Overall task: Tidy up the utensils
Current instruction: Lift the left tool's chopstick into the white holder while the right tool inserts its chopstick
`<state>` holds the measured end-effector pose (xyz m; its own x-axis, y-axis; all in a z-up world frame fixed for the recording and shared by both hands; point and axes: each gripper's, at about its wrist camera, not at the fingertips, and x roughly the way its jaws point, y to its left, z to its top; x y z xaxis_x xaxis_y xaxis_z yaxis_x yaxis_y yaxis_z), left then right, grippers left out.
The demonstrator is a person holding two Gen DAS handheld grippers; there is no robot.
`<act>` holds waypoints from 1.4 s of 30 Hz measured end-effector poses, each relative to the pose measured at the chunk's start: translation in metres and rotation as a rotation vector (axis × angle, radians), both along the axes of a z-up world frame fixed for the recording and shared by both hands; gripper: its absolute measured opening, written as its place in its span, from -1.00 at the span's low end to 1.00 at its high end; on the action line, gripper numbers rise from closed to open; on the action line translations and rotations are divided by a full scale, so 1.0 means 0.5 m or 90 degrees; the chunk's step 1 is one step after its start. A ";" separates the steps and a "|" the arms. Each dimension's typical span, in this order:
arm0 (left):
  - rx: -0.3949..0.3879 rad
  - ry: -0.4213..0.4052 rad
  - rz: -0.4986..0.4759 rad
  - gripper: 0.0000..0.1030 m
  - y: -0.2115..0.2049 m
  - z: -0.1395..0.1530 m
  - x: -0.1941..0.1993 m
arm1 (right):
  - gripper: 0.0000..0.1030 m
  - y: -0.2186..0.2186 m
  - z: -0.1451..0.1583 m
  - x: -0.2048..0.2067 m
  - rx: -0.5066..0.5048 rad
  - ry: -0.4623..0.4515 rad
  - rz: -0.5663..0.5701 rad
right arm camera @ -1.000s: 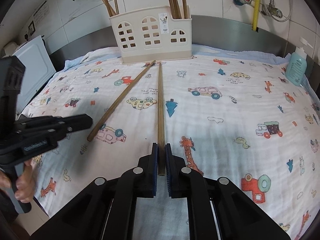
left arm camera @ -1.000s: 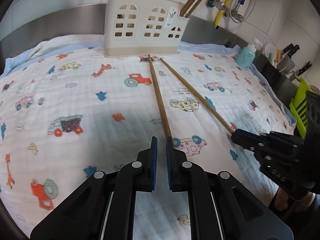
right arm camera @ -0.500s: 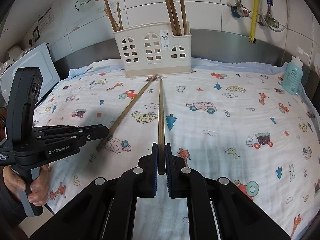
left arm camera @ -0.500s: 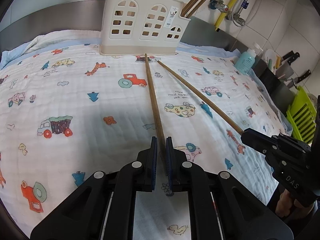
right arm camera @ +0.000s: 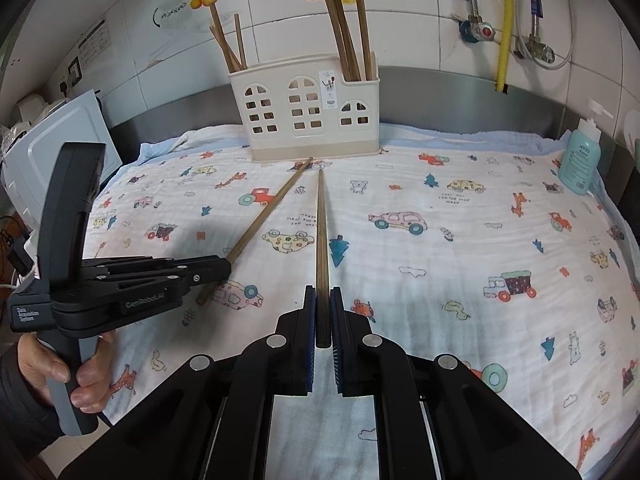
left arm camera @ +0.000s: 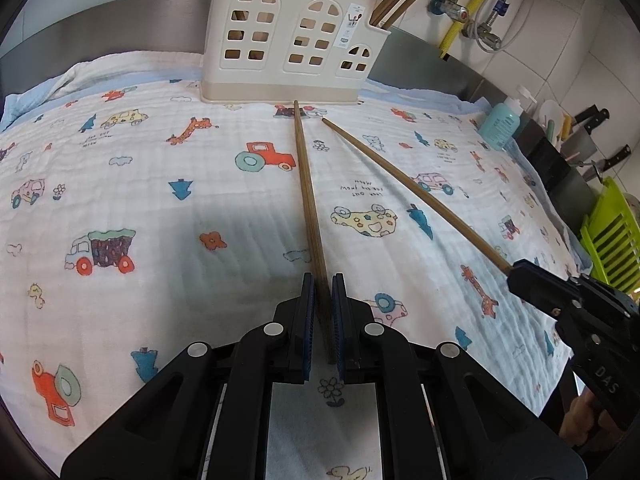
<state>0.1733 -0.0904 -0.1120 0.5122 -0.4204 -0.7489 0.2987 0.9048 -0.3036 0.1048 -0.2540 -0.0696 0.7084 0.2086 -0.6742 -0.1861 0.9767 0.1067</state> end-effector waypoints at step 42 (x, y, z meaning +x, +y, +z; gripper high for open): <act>0.027 -0.215 0.023 -0.89 0.091 0.301 0.017 | -0.86 0.024 0.322 0.040 -0.042 -0.161 0.071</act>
